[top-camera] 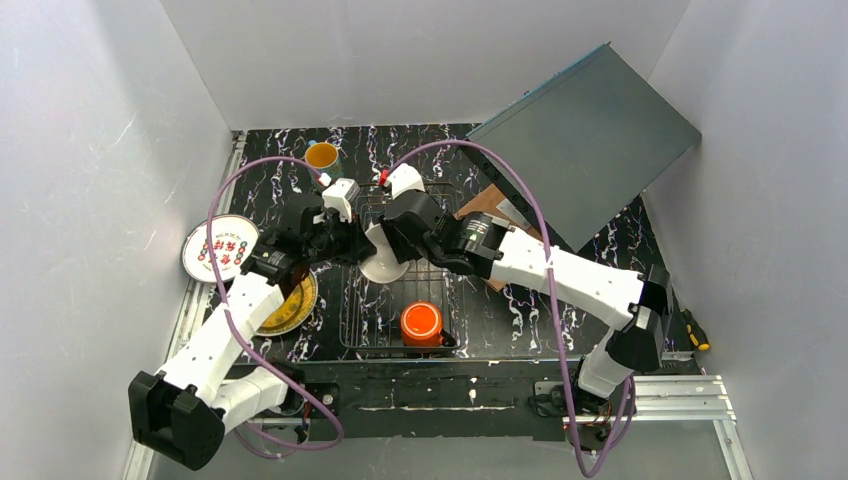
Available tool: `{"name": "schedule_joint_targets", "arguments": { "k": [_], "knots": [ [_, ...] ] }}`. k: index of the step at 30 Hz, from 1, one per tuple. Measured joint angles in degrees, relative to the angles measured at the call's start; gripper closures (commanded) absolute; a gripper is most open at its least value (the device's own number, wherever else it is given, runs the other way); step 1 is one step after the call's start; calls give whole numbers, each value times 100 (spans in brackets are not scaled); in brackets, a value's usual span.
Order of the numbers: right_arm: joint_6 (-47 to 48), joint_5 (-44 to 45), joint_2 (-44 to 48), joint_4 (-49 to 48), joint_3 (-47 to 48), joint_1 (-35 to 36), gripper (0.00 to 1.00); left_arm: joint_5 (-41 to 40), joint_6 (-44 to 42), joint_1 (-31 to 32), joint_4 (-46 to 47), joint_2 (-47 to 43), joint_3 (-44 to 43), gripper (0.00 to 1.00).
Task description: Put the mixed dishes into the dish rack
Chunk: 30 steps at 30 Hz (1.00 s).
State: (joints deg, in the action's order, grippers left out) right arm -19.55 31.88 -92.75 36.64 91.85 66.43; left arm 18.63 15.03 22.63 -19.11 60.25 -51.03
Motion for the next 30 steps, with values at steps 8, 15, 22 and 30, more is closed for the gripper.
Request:
{"name": "schedule_joint_targets", "arguments": {
  "k": [8, 15, 22, 30],
  "knots": [
    [-251, -1576, 538, -153, -144, -339, 2, 542, -98, 4, 426, -651, 442, 100],
    [-1145, -3512, 1711, -1113, -1580, -988, 2, 1027, -22, 4, 1032, -1071, 719, 100],
    [-1711, -4391, 1834, -1902, -2212, -931, 8, 1237, 33, 4, 1368, -1333, 844, 100],
    [-1956, -4444, 1843, -2391, -2498, -977, 14, 1309, 35, -2, 1493, -1355, 848, 100]
  ]
}}
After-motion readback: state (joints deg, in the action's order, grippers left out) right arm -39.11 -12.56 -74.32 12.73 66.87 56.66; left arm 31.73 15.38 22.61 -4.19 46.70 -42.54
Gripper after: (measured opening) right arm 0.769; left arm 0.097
